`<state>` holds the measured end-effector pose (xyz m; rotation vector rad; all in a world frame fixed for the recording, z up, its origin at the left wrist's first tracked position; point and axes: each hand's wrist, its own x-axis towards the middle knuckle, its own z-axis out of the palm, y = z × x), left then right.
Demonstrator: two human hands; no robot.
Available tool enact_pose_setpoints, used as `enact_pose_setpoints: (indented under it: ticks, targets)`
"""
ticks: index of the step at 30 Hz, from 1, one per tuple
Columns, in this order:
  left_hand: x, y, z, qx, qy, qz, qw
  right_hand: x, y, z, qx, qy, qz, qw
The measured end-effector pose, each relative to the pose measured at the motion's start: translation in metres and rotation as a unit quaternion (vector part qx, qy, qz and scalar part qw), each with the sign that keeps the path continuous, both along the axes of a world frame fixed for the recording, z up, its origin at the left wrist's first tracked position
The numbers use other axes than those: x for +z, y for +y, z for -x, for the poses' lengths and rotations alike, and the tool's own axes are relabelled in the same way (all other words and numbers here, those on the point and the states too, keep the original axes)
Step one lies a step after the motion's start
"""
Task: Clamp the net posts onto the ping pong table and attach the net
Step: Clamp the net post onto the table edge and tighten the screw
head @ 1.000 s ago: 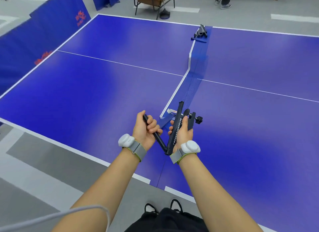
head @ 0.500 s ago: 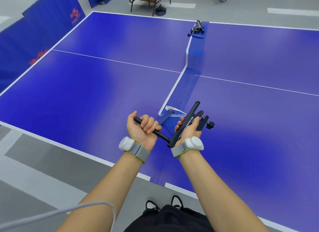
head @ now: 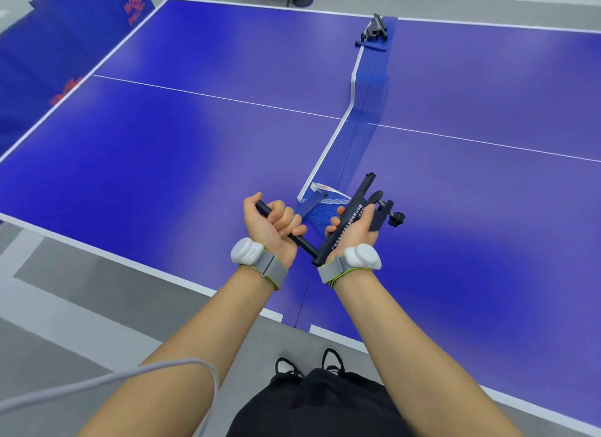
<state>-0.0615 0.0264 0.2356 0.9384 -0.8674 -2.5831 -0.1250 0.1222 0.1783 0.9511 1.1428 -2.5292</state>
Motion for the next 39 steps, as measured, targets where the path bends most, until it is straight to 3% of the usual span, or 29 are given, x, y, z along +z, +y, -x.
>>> enact_pose_setpoints:
  ticks: [7,10,13,17,20,24,29,39]
  targets:
    - [-0.005,0.006,-0.006,-0.013,0.002,0.031,0.999,-0.010,0.005,0.001,0.015,-0.032,0.045,0.998]
    - [-0.006,0.008,-0.006,-0.071,-0.009,0.057,0.996,-0.024,0.008,0.008,0.038,-0.069,0.102,0.992]
    - [-0.020,0.020,-0.010,-0.133,-0.085,0.171,0.972,-0.032,0.010,0.014,0.076,-0.104,0.162,0.978]
    - [-0.056,0.039,-0.033,-0.239,-0.141,0.262,0.924,-0.049,0.004,0.005,0.095,-0.103,0.149,0.979]
    - [-0.083,0.034,-0.052,-0.188,-0.189,0.357,0.895,-0.073,0.000,-0.019,0.225,-0.109,0.109,0.962]
    - [-0.099,0.019,-0.087,-0.127,-0.216,0.348,0.903,-0.100,0.002,-0.054,0.373,-0.160,0.038,0.913]
    - [-0.104,0.001,-0.139,-0.118,-0.242,0.346,0.899,-0.116,0.005,-0.095,0.362,-0.233,0.007,0.903]
    - [-0.137,0.004,-0.232,-0.097,-0.206,0.378,0.897,-0.145,0.017,-0.170,0.350,-0.228,0.011,0.909]
